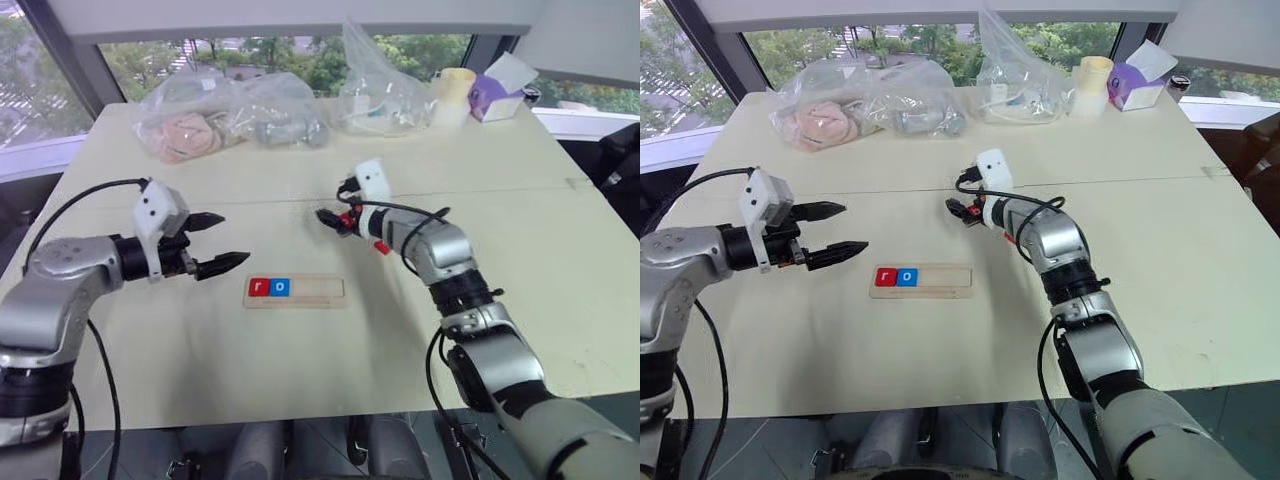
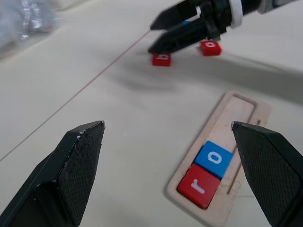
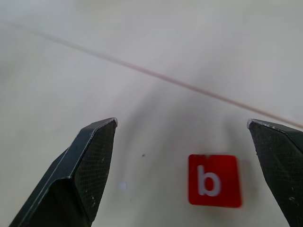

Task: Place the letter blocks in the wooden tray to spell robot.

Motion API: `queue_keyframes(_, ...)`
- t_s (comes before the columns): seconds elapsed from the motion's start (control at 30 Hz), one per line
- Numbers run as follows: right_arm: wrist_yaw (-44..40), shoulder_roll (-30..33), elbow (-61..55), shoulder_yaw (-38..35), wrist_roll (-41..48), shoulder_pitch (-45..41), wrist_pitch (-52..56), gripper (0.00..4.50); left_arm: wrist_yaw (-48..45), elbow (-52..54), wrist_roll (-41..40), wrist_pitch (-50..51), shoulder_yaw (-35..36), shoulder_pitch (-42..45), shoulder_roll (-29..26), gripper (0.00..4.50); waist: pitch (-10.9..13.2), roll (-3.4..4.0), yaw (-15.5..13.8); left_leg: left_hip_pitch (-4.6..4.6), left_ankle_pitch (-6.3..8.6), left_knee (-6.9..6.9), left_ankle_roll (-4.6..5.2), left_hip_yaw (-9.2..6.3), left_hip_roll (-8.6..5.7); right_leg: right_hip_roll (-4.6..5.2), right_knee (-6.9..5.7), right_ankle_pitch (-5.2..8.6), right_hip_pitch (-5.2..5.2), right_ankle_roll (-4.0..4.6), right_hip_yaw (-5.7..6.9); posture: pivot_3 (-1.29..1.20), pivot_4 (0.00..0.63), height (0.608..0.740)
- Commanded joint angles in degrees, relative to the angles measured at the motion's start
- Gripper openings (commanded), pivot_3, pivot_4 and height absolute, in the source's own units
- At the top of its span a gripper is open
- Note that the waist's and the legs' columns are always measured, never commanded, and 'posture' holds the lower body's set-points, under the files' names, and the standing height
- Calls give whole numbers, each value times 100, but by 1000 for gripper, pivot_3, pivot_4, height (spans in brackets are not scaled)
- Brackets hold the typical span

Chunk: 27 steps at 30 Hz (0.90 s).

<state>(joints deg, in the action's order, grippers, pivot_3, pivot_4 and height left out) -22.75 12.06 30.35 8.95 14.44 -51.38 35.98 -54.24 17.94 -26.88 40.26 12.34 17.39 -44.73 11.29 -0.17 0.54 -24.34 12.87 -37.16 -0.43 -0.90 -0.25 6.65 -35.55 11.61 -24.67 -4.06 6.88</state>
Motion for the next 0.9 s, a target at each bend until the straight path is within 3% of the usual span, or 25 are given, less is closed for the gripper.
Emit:
queue_keyframes(0.03, -36, -86, 586, -5, -323, -267, -267, 4500, 258, 423, -181, 99, 147, -158, 17, 4475, 0, 0, 19, 1, 0, -2, 0, 4, -1, 0, 0, 0, 0, 0, -4, 0, 150, 740)
queue_keyframes(0.23, 0, -227, 1186, -153, -573, -391, -465, 4500, 484, 586, -303, 184, 140, -313, -15, 4475, -1, -1, 44, 22, 0, 0, 0, 24, 0, -8, -16, 2, -1, -3, -24, 0, 150, 740)
queue_keyframes(0.33, 22, -317, 1186, -186, -649, -358, -450, 3625, 525, 551, -300, 143, 52, -284, -33, 4500, -1, -1, 38, 36, 0, -1, 0, 34, 2, -9, -32, 8, -1, -8, -36, 0, 150, 740)
queue_keyframes(0.4, 17, -348, 1154, -207, -698, -319, -449, 2613, 535, 517, -295, 123, 0, -241, -26, 4500, -1, -1, 42, 41, 0, -1, -1, 37, 2, -10, -36, 10, -1, -11, -40, 0, 150, 740)
queue_keyframes(0.9, 99, -462, 499, -482, -707, -39, -89, 2613, 455, 247, -183, -122, -362, 7, -32, 4500, -1, -1, 42, 48, 0, 1, -1, 48, 6, -13, -40, 12, -2, -10, -51, 0, 150, 740)
